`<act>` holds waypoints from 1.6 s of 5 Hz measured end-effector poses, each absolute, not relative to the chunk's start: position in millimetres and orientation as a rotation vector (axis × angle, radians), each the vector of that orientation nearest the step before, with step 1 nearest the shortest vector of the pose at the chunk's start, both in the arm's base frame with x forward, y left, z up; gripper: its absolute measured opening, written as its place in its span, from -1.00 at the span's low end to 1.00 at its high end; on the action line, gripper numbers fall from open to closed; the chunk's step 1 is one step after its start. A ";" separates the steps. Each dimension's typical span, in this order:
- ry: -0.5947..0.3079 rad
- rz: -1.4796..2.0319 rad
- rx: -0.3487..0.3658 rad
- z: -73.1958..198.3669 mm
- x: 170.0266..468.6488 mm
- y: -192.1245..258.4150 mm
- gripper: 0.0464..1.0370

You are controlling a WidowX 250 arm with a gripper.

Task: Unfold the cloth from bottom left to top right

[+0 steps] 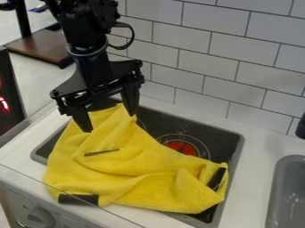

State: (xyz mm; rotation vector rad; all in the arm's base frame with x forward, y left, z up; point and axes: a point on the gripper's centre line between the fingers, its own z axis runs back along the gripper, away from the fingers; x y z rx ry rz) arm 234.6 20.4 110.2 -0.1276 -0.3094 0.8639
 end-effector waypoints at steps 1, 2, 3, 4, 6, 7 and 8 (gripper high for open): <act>-0.291 0.870 -0.121 105.5 232.2 20.0 0.92; -0.236 0.944 -0.083 88.7 232.4 26.1 0.92; -0.203 1.073 -0.061 79.6 233.2 38.7 0.92; -0.167 1.198 -0.016 67.3 234.9 50.0 0.92; -0.132 1.283 0.073 46.4 236.8 61.6 0.92; -0.103 1.286 0.111 35.6 234.6 62.1 0.92; -0.104 1.286 0.130 31.9 234.6 63.2 0.92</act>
